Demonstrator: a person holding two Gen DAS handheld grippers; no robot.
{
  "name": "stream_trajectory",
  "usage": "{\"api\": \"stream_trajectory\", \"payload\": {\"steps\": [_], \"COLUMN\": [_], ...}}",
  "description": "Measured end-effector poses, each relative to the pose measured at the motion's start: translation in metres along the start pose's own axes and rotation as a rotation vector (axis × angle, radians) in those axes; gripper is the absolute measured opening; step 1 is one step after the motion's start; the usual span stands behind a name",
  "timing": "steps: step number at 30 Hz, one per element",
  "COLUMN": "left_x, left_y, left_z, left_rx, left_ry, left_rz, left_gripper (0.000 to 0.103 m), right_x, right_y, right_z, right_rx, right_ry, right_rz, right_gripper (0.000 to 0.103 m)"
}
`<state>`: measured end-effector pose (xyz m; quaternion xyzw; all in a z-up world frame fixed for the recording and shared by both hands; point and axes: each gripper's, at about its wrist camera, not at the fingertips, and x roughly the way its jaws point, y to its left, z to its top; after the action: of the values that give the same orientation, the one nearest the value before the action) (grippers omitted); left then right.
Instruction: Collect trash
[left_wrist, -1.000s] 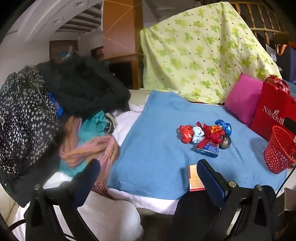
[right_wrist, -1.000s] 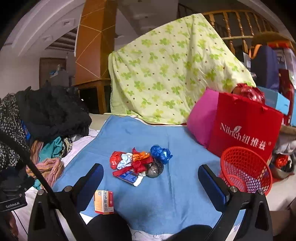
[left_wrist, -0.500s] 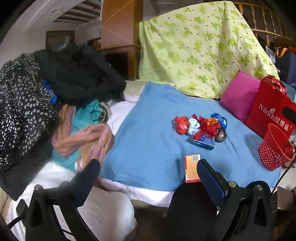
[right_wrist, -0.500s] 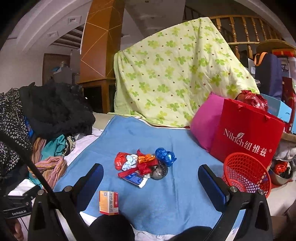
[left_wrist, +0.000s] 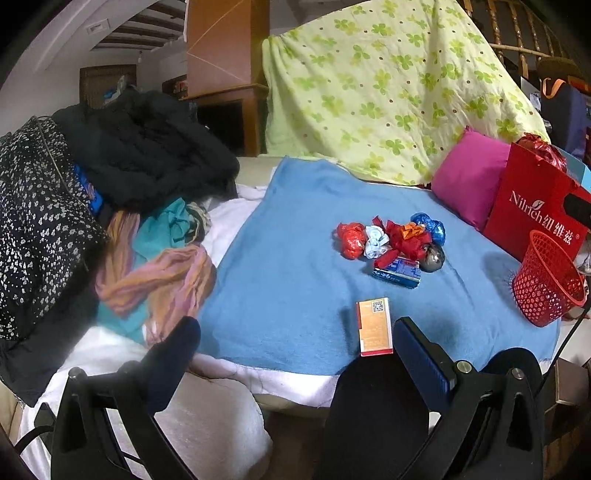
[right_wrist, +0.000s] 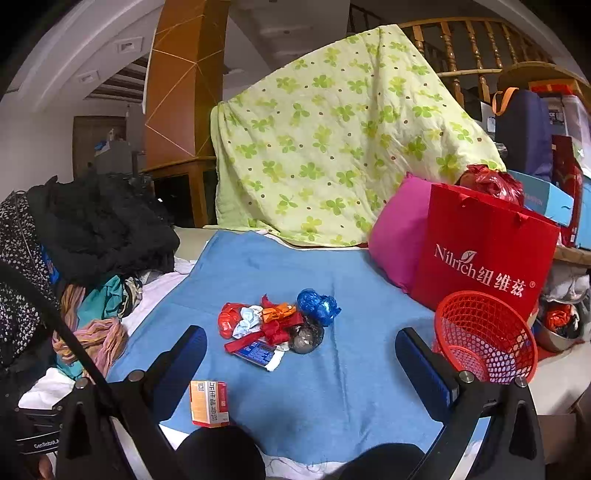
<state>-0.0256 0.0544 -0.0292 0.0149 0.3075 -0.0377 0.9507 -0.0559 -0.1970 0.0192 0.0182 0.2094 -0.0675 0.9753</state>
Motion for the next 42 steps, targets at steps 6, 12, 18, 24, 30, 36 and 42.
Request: {"api": "stream_trajectory", "payload": {"steps": [6,12,18,24,30,36,42], "left_x": [-0.004,-0.002,0.007,0.004,0.002,0.006,0.013], "left_y": [0.000,-0.003,-0.009,-0.024,-0.028,-0.026,-0.024], "left_z": [0.002,0.001,-0.002,-0.001,-0.001,-0.003,-0.005], "left_rx": [0.000,0.015,0.032,0.069,0.089,0.081,0.073], "left_ry": [-0.010,-0.001,0.035,0.021,0.017,0.029,0.044], "left_rz": [0.009,0.016,0.035,0.041,0.045,0.049,0.050], "left_gripper": [0.103,0.103,0.103,0.103,0.103,0.103,0.103], "right_x": [-0.005,-0.012,-0.008,-0.011,-0.016,-0.013,-0.005], "right_y": [0.001,-0.007,-0.021,-0.030,-0.035,-0.034,-0.030], "right_z": [-0.001,-0.008,-0.018,-0.021,-0.020,-0.022,-0.025], "right_rx": [-0.007,-0.009,0.029,0.054,0.063,0.067,0.055], "right_ry": [-0.013,-0.025,0.005,0.005,-0.007,0.006,0.024], "right_rz": [-0.007,-0.027,-0.032,-0.031,-0.033,-0.030,-0.022], "right_gripper": [0.103,0.103,0.103,0.103,0.103,0.103,0.103]}}
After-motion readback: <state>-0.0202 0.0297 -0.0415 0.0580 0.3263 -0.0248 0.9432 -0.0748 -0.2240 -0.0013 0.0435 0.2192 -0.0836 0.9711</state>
